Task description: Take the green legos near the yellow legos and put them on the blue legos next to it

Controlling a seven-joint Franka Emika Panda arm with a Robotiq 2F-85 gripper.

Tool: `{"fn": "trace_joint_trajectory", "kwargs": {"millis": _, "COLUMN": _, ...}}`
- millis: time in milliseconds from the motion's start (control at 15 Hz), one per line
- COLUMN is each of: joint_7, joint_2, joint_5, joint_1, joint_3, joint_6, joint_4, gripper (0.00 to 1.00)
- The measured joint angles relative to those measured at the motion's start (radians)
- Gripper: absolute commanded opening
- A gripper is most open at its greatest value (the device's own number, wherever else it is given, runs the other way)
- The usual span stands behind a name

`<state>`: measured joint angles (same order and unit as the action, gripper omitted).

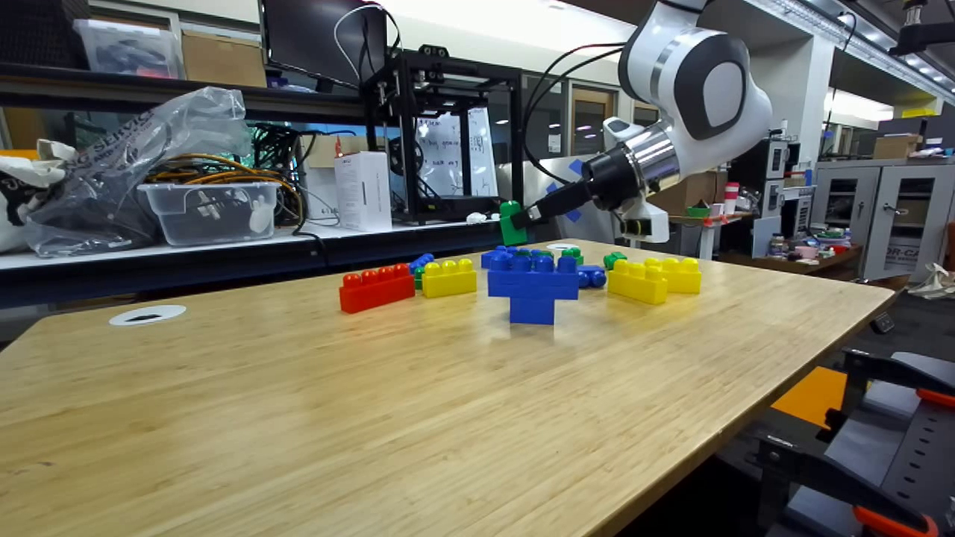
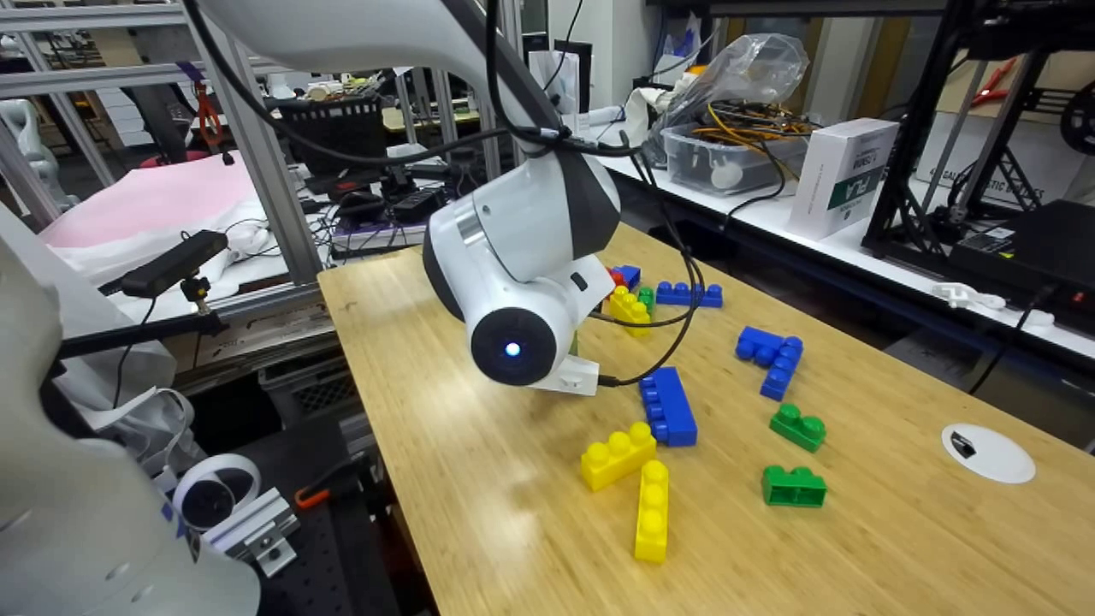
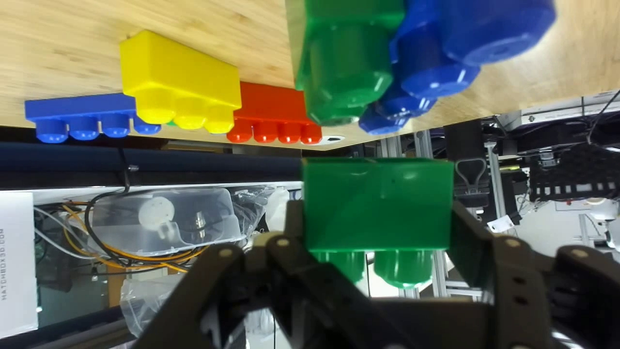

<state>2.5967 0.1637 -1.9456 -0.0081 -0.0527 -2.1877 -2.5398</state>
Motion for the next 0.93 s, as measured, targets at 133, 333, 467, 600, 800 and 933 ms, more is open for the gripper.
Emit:
{"fn": "trace_joint_trajectory", "kwargs": {"millis": 133, "joint_7": 0.0, "joint_2": 0.002, "joint_5": -0.004, "joint_1": -0.001, "joint_3": -0.005, "joint_6": 0.0, "joint_4": -0.001, "gripper": 0.45}}
{"fn": "trace_joint_trajectory", "kwargs": {"millis": 333, "joint_7": 0.0, "joint_2": 0.009, "joint_5": -0.005, "joint_1": -0.002, "joint_3": -0.01, "joint_6": 0.0, "joint_4": -0.005, "gripper": 0.45}}
{"fn": "trace_joint_trajectory", "kwargs": {"millis": 467, "joint_7": 0.0, "joint_2": 0.018, "joint_5": -0.005, "joint_1": -0.002, "joint_3": -0.012, "joint_6": 0.0, "joint_4": -0.006, "gripper": 0.45}}
{"fn": "trace_joint_trajectory", "kwargs": {"millis": 600, "joint_7": 0.0, "joint_2": 0.032, "joint_5": -0.005, "joint_1": -0.002, "joint_3": -0.012, "joint_6": 0.0, "joint_4": -0.006, "gripper": 0.45}}
{"fn": "trace_joint_trajectory", "kwargs": {"millis": 800, "joint_7": 0.0, "joint_2": 0.05, "joint_5": -0.007, "joint_1": -0.002, "joint_3": -0.012, "joint_6": 0.0, "joint_4": -0.006, "gripper": 0.45}}
{"fn": "trace_joint_trajectory", "kwargs": {"millis": 933, "joint_7": 0.0, "joint_2": 0.054, "joint_5": -0.011, "joint_1": -0.002, "joint_3": -0.012, "joint_6": 0.004, "joint_4": -0.005, "gripper": 0.45}}
